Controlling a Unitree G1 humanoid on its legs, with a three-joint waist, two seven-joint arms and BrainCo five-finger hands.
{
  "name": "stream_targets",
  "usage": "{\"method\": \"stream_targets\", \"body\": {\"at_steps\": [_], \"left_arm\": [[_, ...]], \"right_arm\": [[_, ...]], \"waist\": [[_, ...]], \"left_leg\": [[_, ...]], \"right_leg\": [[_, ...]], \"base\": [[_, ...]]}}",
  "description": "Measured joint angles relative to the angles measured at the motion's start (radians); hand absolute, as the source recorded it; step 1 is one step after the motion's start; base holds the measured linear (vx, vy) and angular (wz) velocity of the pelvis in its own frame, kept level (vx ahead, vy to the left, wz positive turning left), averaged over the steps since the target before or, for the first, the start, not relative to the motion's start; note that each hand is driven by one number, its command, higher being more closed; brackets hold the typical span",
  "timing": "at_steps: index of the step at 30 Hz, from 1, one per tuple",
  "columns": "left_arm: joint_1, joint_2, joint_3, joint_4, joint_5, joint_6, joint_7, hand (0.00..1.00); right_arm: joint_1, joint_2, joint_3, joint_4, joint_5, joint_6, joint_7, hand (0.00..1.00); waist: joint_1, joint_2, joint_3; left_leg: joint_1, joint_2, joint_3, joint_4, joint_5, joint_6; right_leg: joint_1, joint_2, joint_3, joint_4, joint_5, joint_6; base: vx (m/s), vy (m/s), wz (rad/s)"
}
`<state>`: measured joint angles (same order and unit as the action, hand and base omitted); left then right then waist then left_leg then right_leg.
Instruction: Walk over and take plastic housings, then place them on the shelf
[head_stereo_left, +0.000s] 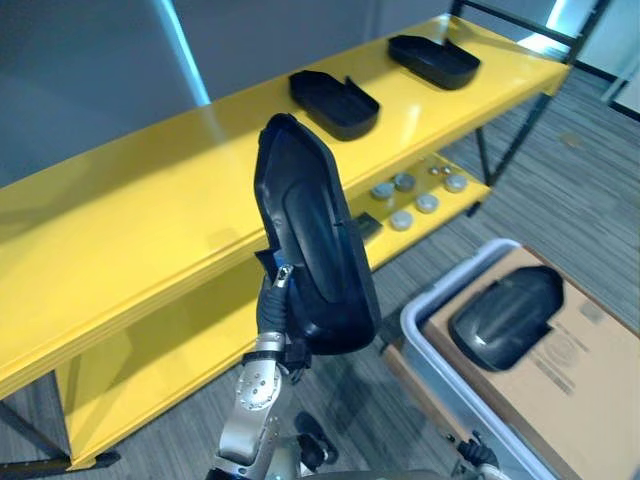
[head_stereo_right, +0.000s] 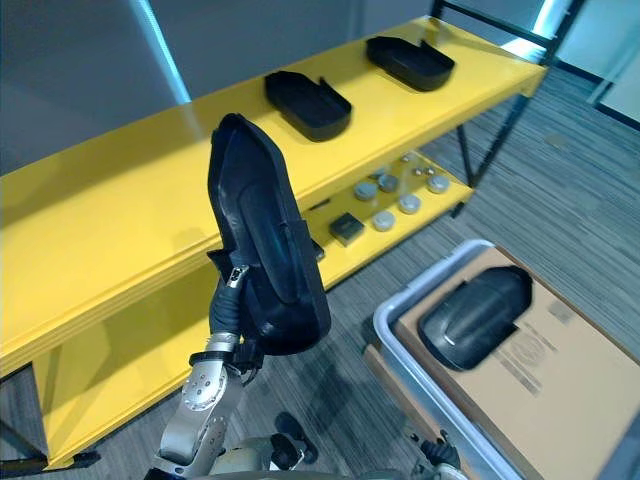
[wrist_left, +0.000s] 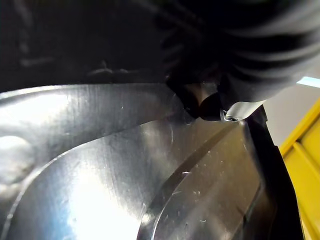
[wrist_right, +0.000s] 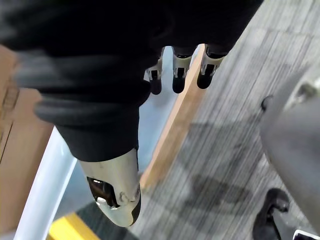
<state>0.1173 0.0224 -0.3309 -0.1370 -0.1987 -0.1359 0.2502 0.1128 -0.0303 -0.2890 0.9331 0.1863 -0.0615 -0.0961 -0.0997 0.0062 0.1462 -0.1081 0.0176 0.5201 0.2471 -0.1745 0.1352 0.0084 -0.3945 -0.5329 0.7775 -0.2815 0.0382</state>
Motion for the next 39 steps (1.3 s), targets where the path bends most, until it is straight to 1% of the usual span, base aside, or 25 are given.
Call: {"method": "stream_targets", "body": {"at_steps": [1, 3, 4, 5, 6, 7, 8, 9, 10, 11, 12, 13, 15, 16, 18, 20, 21, 22, 25, 27, 29, 33, 34, 38, 39], "left_arm": [[-0.001, 0.000, 0.012, 0.011, 0.002, -0.001, 0.008, 1.00], [-0.014, 0.002, 0.020, 0.032, 0.003, -0.001, 0.014, 1.00], [-0.017, 0.002, 0.019, 0.033, 0.003, -0.002, 0.014, 1.00], [-0.021, 0.003, 0.016, 0.039, 0.004, -0.004, 0.014, 1.00], [-0.021, 0.006, 0.016, 0.044, 0.004, -0.005, 0.014, 1.00], [-0.020, 0.010, 0.017, 0.051, 0.005, -0.006, 0.014, 1.00], [-0.018, 0.022, 0.021, 0.057, 0.006, -0.006, 0.015, 1.00], [-0.018, 0.022, 0.021, 0.058, 0.007, -0.006, 0.015, 1.00], [-0.018, 0.020, 0.021, 0.058, 0.008, -0.007, 0.015, 1.00], [-0.018, 0.019, 0.021, 0.059, 0.009, -0.008, 0.015, 1.00], [-0.020, 0.019, 0.021, 0.059, 0.011, -0.008, 0.014, 1.00], [-0.020, 0.018, 0.021, 0.059, 0.011, -0.008, 0.014, 1.00], [-0.020, 0.007, 0.026, 0.071, 0.016, -0.005, 0.012, 1.00], [-0.019, 0.006, 0.026, 0.073, 0.016, -0.005, 0.012, 1.00], [-0.026, -0.004, 0.031, 0.073, 0.025, -0.005, 0.014, 1.00], [-0.037, -0.003, 0.047, 0.074, 0.073, -0.005, 0.016, 1.00], [-0.043, -0.004, 0.056, 0.076, 0.088, -0.005, 0.020, 1.00], [-0.068, 0.000, 0.078, 0.096, 0.106, -0.004, 0.031, 1.00], [-0.135, 0.003, 0.153, 0.171, 0.172, 0.018, 0.082, 1.00], [-0.178, 0.013, 0.192, 0.222, 0.195, 0.029, 0.109, 1.00], [-0.240, 0.038, 0.220, 0.290, 0.223, 0.055, 0.138, 1.00], [-0.308, 0.051, 0.269, 0.371, 0.251, 0.088, 0.177, 1.00], [-0.319, 0.053, 0.281, 0.392, 0.251, 0.092, 0.182, 1.00], [-0.368, 0.062, 0.318, 0.457, 0.255, 0.120, 0.193, 1.00], [-0.398, 0.065, 0.334, 0.488, 0.260, 0.132, 0.195, 1.00]], "right_arm": [[0.003, -0.004, 0.023, -0.018, -0.002, -0.002, 0.002, 0.00], [0.008, -0.009, 0.047, -0.053, -0.009, -0.009, 0.007, 0.00], [0.007, -0.013, 0.061, -0.061, -0.010, -0.011, 0.007, 0.00], [0.010, -0.014, 0.069, -0.067, -0.011, -0.011, 0.008, 0.00], [0.017, -0.014, 0.073, -0.067, -0.011, -0.011, 0.008, 0.00], [0.024, -0.013, 0.078, -0.067, -0.012, -0.010, 0.009, 0.00], [0.039, -0.012, 0.097, -0.069, -0.014, -0.010, 0.012, 0.00], [0.048, -0.015, 0.102, -0.078, -0.019, -0.009, 0.013, 0.00], [0.050, -0.018, 0.102, -0.080, -0.022, -0.009, 0.014, 0.00], [0.049, -0.023, 0.103, -0.085, -0.026, -0.010, 0.014, 0.00], [0.046, -0.027, 0.103, -0.086, -0.033, -0.010, 0.014, 0.00], [0.045, -0.028, 0.103, -0.086, -0.036, -0.010, 0.014, 0.00], [0.054, -0.033, 0.103, -0.084, -0.041, -0.008, 0.014, 0.00], [0.057, -0.035, 0.104, -0.084, -0.042, -0.007, 0.013, 0.00], [0.064, -0.040, 0.111, -0.085, -0.049, -0.007, 0.014, 0.00], [0.066, -0.046, 0.112, -0.085, -0.072, -0.009, 0.014, 0.00], [0.065, -0.046, 0.113, -0.085, -0.076, -0.010, 0.014, 0.00], [0.061, -0.047, 0.115, -0.085, -0.080, -0.010, 0.015, 0.00], [0.049, -0.045, 0.135, -0.085, -0.090, -0.010, 0.015, 0.00], [0.047, -0.042, 0.144, -0.090, -0.103, -0.010, 0.017, 0.00], [0.045, -0.036, 0.147, -0.095, -0.118, -0.010, 0.033, 0.00], [0.043, -0.032, 0.163, -0.095, -0.129, -0.010, 0.043, 0.00], [0.042, -0.032, 0.171, -0.099, -0.131, -0.010, 0.045, 0.00], [0.044, -0.032, 0.187, -0.106, -0.147, -0.010, 0.054, 0.00], [0.050, -0.032, 0.189, -0.110, -0.150, -0.010, 0.055, 0.00]], "waist": [[0.001, 0.001, 0.002], [-0.010, 0.008, 0.004], [-0.023, 0.007, 0.004], [-0.024, 0.003, 0.003], [-0.023, -0.010, 0.002], [-0.021, -0.020, -0.002], [-0.014, -0.035, -0.010], [-0.006, -0.033, -0.011], [0.004, -0.027, -0.011], [0.007, -0.009, -0.015], [0.005, 0.001, -0.022], [0.005, 0.001, -0.022], [-0.001, 0.003, -0.022], [-0.001, 0.007, -0.023], [-0.003, 0.012, -0.028], [-0.002, 0.031, -0.047], [-0.001, 0.035, -0.050], [0.000, 0.037, -0.051], [0.000, 0.036, -0.052], [-0.001, 0.033, -0.053], [-0.005, 0.028, -0.054], [-0.016, 0.011, -0.059], [-0.025, 0.009, -0.059], [-0.030, -0.004, -0.060], [-0.032, -0.017, -0.060]], "left_leg": [[0.031, -0.007, -0.021, -0.009, -0.001, -0.002], [0.064, -0.023, -0.086, -0.018, -0.003, -0.005], [0.069, -0.029, -0.119, -0.019, -0.003, -0.006], [0.078, -0.042, -0.157, -0.019, -0.007, -0.012], [0.088, -0.052, -0.173, -0.018, -0.016, -0.027], [0.096, -0.059, -0.187, -0.015, -0.022, -0.033], [0.102, -0.061, -0.222, 0.009, -0.047, -0.059], [0.097, -0.049, -0.240, 0.036, -0.065, -0.078], [0.090, -0.035, -0.246, 0.053, -0.074, -0.091], [0.071, -0.003, -0.254, 0.074, -0.085, -0.109], [0.067, 0.018, -0.259, 0.068, -0.082, -0.124], [0.070, 0.023, -0.259, 0.059, -0.074, -0.137], [0.117, 0.032, -0.244, -0.012, -0.033, -0.204], [0.133, 0.036, -0.244, -0.025, -0.028, -0.211], [0.169, 0.044, -0.245, -0.047, -0.025, -0.215], [0.189, 0.045, -0.244, -0.085, -0.017, -0.203], [0.189, 0.044, -0.243, -0.094, -0.013, -0.198], [0.188, 0.039, -0.242, -0.107, -0.005, -0.186], [0.190, 0.035, -0.231, -0.115, -0.003, -0.184], [0.194, 0.031, -0.219, -0.125, 0.005, -0.176], [0.206, 0.026, -0.219, -0.156, 0.027, -0.175], [0.222, 0.017, -0.217, -0.210, 0.059, -0.169], [0.223, 0.017, -0.217, -0.217, 0.067, -0.169], [0.224, 0.015, -0.201, -0.253, 0.091, -0.167], [0.224, 0.015, -0.197, -0.268, 0.100, -0.168]], "right_leg": [[-0.054, 0.036, 0.049, -0.043, -0.031, 0.002], [-0.150, 0.123, 0.192, -0.194, -0.040, 0.027], [-0.181, 0.155, 0.269, -0.265, -0.026, 0.050], [-0.213, 0.186, 0.345, -0.346, 0.006, 0.086], [-0.221, 0.186, 0.369, -0.384, 0.052, 0.084], [-0.223, 0.182, 0.372, -0.397, 0.082, 0.076], [-0.215, 0.186, 0.370, -0.410, 0.136, 0.051], [-0.199, 0.195, 0.363, -0.422, 0.173, 0.043], [-0.194, 0.205, 0.355, -0.432, 0.193, 0.040], [-0.184, 0.230, 0.332, -0.458, 0.200, 0.033], [-0.182, 0.250, 0.311, -0.480, 0.207, 0.016], [-0.179, 0.255, 0.306, -0.491, 0.209, 0.010], [-0.131, 0.268, 0.278, -0.539, 0.220, -0.007], [-0.111, 0.275, 0.271, -0.560, 0.224, -0.013], [-0.052, 0.290, 0.255, -0.613, 0.227, -0.016], [-0.025, 0.306, 0.248, -0.671, 0.255, -0.013], [-0.023, 0.309, 0.248, -0.688, 0.265, -0.014], [-0.011, 0.311, 0.247, -0.725, 0.285, -0.010], [0.011, 0.319, 0.252, -0.789, 0.333, -0.009], [0.017, 0.320, 0.259, -0.809, 0.348, -0.007], [0.019, 0.321, 0.260, -0.820, 0.364, -0.010], [0.018, 0.323, 0.262, -0.836, 0.369, -0.013], [0.016, 0.323, 0.261, -0.838, 0.375, -0.017], [0.004, 0.329, 0.270, -0.855, 0.397, -0.026], [0.004, 0.333, 0.277, -0.870, 0.407, -0.030]], "base": [[0.25, 0.087, 0.77], [0.26, 0.038, 1.02], [0.24, -0.028, 1.26], [0.22, -0.063, 1.20], [0.21, -0.078, 1.00], [0.27, -0.174, 0.92], [0.27, -0.197, 0.78], [0.28, -0.222, 0.59], [0.20, -0.190, 0.26], [0.23, -0.213, 0.16], [0.25, -0.208, 0.14], [0.25, -0.197, 0.17], [0.26, -0.190, 0.18], [0.21, -0.133, 0.12], [0.12, -0.055, 0.10], [0.07, -0.006, 0.04], [0.03, 0.025, -0.03], [0.00, 0.037, -0.02], [-0.05, 0.039, -0.09], [-0.08, 0.016, -0.12], [-0.11, -0.012, -0.02], [-0.12, -0.038, 0.00], [-0.16, -0.053, -0.03], [-0.14, -0.038, -0.09], [-0.13, -0.031, -0.07]]}}
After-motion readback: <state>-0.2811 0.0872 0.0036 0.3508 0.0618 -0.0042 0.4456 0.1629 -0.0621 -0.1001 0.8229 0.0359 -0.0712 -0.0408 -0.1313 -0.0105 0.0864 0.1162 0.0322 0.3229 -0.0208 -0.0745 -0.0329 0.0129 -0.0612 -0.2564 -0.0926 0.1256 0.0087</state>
